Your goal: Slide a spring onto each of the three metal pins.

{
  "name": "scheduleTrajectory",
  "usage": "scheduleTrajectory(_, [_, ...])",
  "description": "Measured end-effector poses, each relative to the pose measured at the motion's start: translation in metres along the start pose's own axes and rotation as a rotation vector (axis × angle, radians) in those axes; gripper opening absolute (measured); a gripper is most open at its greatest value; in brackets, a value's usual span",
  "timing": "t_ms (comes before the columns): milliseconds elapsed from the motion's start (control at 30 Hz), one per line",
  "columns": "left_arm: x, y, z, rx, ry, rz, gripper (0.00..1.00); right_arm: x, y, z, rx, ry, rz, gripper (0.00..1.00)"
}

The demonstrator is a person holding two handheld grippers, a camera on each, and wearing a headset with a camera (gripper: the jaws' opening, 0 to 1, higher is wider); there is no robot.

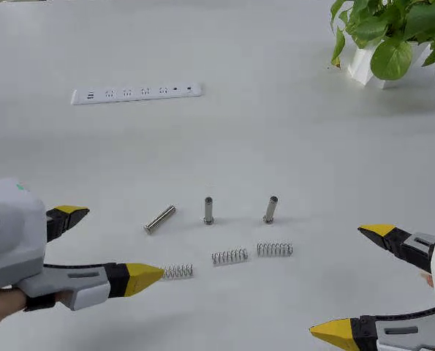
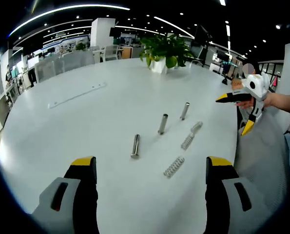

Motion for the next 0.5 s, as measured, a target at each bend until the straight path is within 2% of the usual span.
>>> scheduleTrajectory(133, [-0.009,-0.002,0.006,-0.015,-0.029,0.054,0.89,0.0,0.001,-0.001,-0.006,-0.002,-0.006,0.97])
scheduleTrajectory(333, [-0.022,-0.002,0.015,-0.015,-0.054,0.1,0.83,0.0,0.0,0.0,-0.012,-0.003,-0.004,0.97])
scheduleTrajectory(367, [-0.025,-0.002,0.016,-0.026,-0.06,0.118,0.82,0.0,-0.001,0.001,-0.012,-0.002,-0.004,0.97])
scheduleTrajectory(500, [-0.034,-0.001,0.021,-0.049,-0.074,0.147,0.76,0.0,-0.003,0.001,-0.015,-0.003,-0.002,0.97])
Point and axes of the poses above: the centre of the closed fingertips' face, and the gripper's own axes: x roughly backward along the fingers, z roughly to its left, y roughly out of its top, the point moved 3 cm from there along x, roughly backward along the fingers, and after that the axes turned 13 degrees about -x, right-handed, at the moved point
